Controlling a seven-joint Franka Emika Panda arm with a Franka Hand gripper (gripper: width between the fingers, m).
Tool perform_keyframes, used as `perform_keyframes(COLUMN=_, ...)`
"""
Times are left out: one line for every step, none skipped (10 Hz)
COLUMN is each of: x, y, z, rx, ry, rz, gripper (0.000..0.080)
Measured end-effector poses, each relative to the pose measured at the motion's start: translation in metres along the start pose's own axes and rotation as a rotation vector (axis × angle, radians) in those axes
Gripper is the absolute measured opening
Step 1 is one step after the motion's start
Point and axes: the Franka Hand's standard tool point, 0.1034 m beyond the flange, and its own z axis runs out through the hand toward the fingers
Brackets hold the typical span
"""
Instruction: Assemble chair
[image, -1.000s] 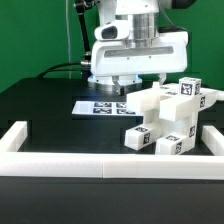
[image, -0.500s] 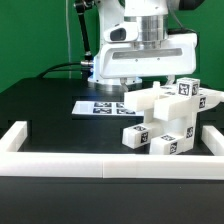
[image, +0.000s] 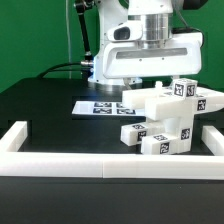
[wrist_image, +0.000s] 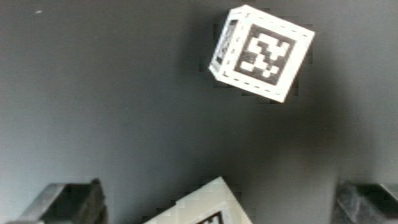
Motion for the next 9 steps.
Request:
perform_keyframes(x=0.000, y=0.000, z=0.000, rx=0.000, ry=0.000, rz=0.001, gripper=0.0649)
perform_keyframes(x=0.000, y=0.000, z=0.000, rx=0.000, ry=0.000, rz=0.001, gripper=0.0649)
perform_keyframes(x=0.000, y=0.002, z=0.000, rx=0.000, ry=0.000, rz=-0.002, gripper=0.0649)
perform_keyframes(x=0.002, y=0.010, z=-0.003, rx=-0.001, ry=0.005, rz=0.008, gripper=0.0649)
perform_keyframes(x=-0.001, y=0.010, z=-0.002, rx=0.003, ry=0.003, rz=0.074, gripper=0.0649)
perform_keyframes(x=-0.002, y=0.005, z=0.000, rx=0.002, ry=-0.001, rz=0.124, gripper=0.0649)
perform_keyframes(x=-0.004, y=0.000, z=0.003, rx=0.001, ry=-0.006, rz=0.177, gripper=0.0649)
perform_keyframes(x=-0.005, y=-0.001, z=0.004, rx=0.000, ry=-0.009, rz=0.179, gripper=0.0649)
perform_keyframes(x=-0.005, y=0.000, z=0.004, rx=0.000, ry=-0.008, rz=0.179, gripper=0.0649)
